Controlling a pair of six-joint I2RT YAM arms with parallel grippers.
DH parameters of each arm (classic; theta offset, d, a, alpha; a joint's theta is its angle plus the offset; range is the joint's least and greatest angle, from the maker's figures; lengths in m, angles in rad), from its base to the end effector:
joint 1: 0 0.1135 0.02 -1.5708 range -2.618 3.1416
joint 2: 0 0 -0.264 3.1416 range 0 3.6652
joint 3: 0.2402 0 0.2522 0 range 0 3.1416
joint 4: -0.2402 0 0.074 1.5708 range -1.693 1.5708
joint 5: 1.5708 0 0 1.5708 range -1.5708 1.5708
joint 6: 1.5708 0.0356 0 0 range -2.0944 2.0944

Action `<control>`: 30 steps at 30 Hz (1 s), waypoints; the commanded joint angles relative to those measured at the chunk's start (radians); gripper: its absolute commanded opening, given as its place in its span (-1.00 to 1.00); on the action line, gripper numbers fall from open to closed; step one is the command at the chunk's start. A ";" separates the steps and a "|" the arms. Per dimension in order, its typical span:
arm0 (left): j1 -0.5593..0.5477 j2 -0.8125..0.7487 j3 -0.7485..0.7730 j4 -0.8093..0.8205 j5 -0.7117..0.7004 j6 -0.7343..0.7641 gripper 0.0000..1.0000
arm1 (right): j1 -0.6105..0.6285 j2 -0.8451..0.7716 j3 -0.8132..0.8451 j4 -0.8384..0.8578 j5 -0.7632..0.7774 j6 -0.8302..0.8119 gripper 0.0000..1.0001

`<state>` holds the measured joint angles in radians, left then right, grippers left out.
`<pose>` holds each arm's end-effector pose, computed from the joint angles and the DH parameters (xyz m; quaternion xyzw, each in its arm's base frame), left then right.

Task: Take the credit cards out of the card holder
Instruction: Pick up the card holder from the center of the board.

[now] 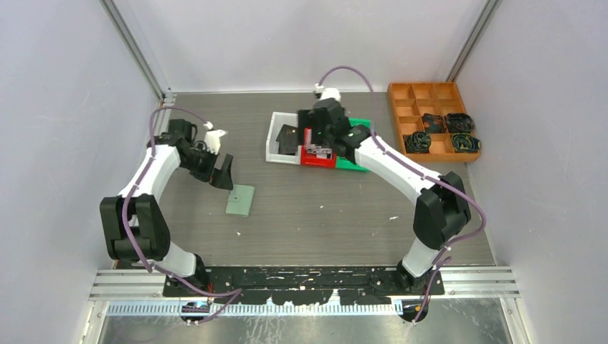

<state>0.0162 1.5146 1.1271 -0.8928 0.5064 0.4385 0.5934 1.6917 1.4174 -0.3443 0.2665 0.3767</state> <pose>0.2850 -0.0127 0.2393 0.2362 0.9290 -0.2099 0.1924 0.3304 0.2115 0.3041 -0.0347 0.8823 0.1073 0.4569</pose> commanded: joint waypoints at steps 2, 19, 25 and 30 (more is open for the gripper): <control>0.111 -0.041 0.090 -0.039 0.099 -0.059 0.99 | 0.189 0.031 0.043 0.062 -0.269 -0.149 0.99; 0.350 -0.069 0.142 -0.119 0.150 -0.049 0.99 | 0.540 0.632 0.665 -0.205 0.134 -0.030 0.99; 0.399 -0.036 0.180 -0.178 0.178 -0.014 0.99 | 0.556 0.689 0.685 -0.226 0.219 0.003 0.99; 0.406 -0.029 0.177 -0.178 0.195 -0.016 0.99 | 0.574 0.694 0.650 -0.226 0.259 0.017 0.99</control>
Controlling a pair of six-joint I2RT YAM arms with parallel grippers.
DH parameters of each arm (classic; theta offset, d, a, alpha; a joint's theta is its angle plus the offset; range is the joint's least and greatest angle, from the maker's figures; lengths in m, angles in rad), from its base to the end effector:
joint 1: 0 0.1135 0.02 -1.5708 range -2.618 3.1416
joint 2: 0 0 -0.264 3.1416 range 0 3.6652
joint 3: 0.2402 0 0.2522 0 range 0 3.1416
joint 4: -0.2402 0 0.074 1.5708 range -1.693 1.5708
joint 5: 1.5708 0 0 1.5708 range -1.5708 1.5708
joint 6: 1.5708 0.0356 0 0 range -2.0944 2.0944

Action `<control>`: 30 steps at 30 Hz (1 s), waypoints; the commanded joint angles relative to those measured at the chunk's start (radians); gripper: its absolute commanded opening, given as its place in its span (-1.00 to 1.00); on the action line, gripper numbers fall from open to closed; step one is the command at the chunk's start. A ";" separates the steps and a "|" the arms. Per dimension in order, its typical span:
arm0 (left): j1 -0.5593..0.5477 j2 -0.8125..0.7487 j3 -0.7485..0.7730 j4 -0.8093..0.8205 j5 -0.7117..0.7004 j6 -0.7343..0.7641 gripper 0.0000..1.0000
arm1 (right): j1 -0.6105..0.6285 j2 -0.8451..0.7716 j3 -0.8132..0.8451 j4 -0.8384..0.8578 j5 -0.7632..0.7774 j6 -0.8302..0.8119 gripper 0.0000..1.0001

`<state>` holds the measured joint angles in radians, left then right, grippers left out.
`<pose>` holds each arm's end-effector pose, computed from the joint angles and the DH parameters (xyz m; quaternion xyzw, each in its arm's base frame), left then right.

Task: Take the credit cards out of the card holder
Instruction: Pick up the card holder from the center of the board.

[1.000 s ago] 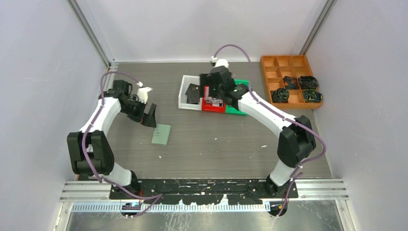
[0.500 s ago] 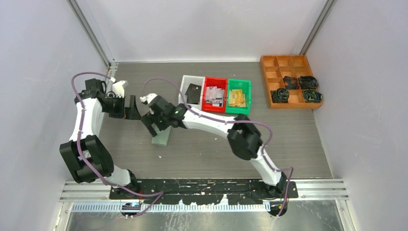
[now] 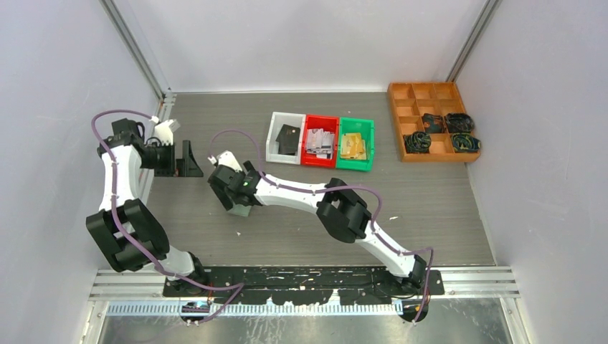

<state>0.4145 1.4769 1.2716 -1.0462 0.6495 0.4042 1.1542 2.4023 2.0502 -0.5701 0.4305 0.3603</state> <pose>0.2644 0.0928 0.2880 0.0459 0.9359 -0.2290 0.2636 0.2280 0.4786 0.1785 -0.2952 0.8803 0.0667 0.3653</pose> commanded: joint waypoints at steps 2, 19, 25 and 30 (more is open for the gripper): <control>0.009 0.013 0.034 -0.026 0.060 0.016 0.99 | 0.020 -0.018 -0.002 -0.006 0.103 0.039 0.99; 0.009 0.022 0.009 -0.023 0.099 0.016 0.99 | -0.016 -0.319 -0.356 0.061 -0.003 0.066 0.99; 0.008 0.017 0.006 -0.028 0.099 0.018 0.99 | -0.019 -0.283 -0.326 0.063 -0.118 0.089 0.99; 0.008 0.010 0.006 -0.030 0.105 0.021 0.99 | -0.034 -0.256 -0.334 0.057 -0.161 0.117 0.99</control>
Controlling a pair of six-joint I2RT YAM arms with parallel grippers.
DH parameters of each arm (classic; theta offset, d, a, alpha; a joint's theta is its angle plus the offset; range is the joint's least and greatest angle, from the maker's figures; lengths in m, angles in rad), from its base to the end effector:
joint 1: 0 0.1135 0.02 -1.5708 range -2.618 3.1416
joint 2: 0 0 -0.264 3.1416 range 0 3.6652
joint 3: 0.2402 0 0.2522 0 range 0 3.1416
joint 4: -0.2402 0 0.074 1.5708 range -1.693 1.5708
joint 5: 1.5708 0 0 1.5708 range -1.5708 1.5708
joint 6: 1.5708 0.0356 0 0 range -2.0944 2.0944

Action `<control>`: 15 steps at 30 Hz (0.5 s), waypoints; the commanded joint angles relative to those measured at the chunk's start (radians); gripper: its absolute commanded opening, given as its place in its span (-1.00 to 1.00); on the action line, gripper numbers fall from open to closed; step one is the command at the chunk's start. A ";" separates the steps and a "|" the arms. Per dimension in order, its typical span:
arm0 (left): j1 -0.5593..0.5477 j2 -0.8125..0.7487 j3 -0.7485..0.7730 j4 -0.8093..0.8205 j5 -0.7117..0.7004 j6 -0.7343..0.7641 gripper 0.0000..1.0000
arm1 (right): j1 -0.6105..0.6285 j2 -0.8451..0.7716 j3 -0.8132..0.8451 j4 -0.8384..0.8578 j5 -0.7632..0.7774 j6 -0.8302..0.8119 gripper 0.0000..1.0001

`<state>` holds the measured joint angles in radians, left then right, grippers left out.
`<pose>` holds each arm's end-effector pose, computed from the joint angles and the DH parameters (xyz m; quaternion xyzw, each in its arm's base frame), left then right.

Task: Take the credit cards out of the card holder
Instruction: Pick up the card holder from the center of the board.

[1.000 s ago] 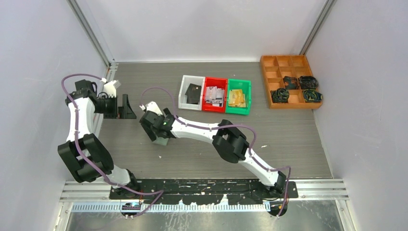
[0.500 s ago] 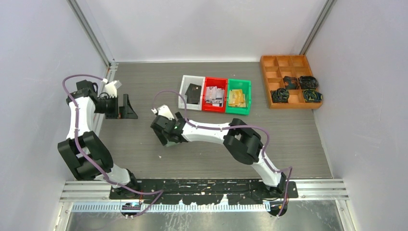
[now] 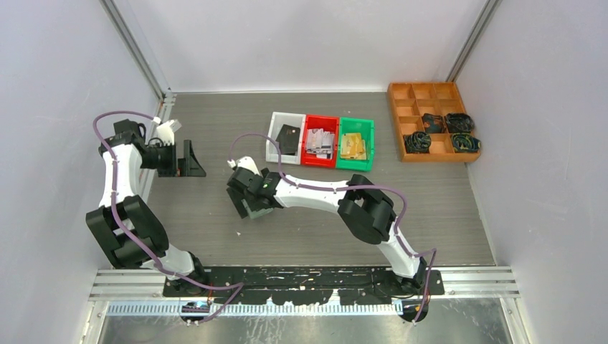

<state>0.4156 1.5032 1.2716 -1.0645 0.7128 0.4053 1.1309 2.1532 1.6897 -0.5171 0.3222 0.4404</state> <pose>0.2672 0.0924 0.2819 0.0430 0.9286 -0.2657 0.2556 0.2108 0.4215 0.1886 -0.2757 0.9044 0.0945 0.3115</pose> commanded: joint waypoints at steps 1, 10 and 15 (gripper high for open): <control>0.007 -0.018 0.006 -0.013 0.044 0.021 0.99 | -0.015 -0.006 0.021 0.007 -0.059 0.043 0.99; 0.007 -0.018 0.016 -0.020 0.065 0.007 0.99 | -0.024 0.043 0.003 0.016 -0.092 0.043 0.99; 0.008 -0.024 0.028 -0.036 0.080 0.006 0.99 | -0.025 0.061 -0.009 0.023 -0.076 0.035 0.99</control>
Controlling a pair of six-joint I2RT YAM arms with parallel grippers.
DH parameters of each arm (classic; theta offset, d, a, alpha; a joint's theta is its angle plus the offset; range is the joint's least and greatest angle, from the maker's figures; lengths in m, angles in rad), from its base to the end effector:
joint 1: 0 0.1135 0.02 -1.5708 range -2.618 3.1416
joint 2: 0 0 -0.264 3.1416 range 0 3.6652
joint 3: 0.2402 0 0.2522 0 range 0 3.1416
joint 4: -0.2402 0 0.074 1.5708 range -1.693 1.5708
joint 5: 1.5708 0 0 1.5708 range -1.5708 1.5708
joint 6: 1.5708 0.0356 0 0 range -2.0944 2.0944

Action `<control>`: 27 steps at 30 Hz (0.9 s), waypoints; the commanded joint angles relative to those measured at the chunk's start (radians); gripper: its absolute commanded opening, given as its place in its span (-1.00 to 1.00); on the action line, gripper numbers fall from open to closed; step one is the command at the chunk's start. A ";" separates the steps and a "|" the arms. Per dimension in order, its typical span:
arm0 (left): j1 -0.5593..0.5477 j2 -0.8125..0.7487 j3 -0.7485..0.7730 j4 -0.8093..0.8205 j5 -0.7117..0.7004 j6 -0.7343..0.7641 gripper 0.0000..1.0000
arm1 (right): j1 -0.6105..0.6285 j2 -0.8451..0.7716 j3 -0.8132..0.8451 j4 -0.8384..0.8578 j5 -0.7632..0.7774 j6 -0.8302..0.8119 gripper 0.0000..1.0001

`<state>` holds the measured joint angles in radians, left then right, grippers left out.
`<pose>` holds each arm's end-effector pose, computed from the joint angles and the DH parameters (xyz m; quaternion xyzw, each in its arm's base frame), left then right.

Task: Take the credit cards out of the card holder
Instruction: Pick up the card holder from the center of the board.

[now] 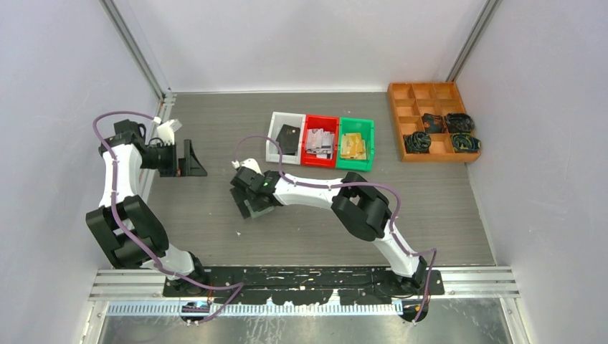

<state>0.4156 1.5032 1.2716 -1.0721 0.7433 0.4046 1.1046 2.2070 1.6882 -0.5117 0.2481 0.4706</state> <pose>0.2666 0.0913 0.2824 0.0433 0.9237 -0.2806 0.2573 0.2214 0.4205 0.1634 -0.2667 0.9190 0.1035 0.2714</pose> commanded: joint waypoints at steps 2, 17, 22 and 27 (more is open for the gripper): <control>0.006 -0.025 0.034 -0.034 0.057 0.004 0.99 | 0.001 0.005 -0.016 0.027 -0.005 0.002 0.99; -0.049 -0.042 -0.002 0.006 0.079 -0.092 0.99 | 0.001 -0.173 -0.154 0.198 -0.008 -0.021 0.38; -0.074 -0.046 -0.008 0.015 0.131 -0.161 0.99 | 0.001 -0.266 -0.206 0.306 -0.005 -0.045 0.43; -0.080 -0.063 -0.015 0.046 0.202 -0.272 0.99 | 0.001 -0.358 -0.228 0.398 -0.026 -0.041 0.47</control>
<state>0.3401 1.4895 1.2602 -1.0752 0.8455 0.2405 1.1023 1.9938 1.4563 -0.2832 0.2325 0.4400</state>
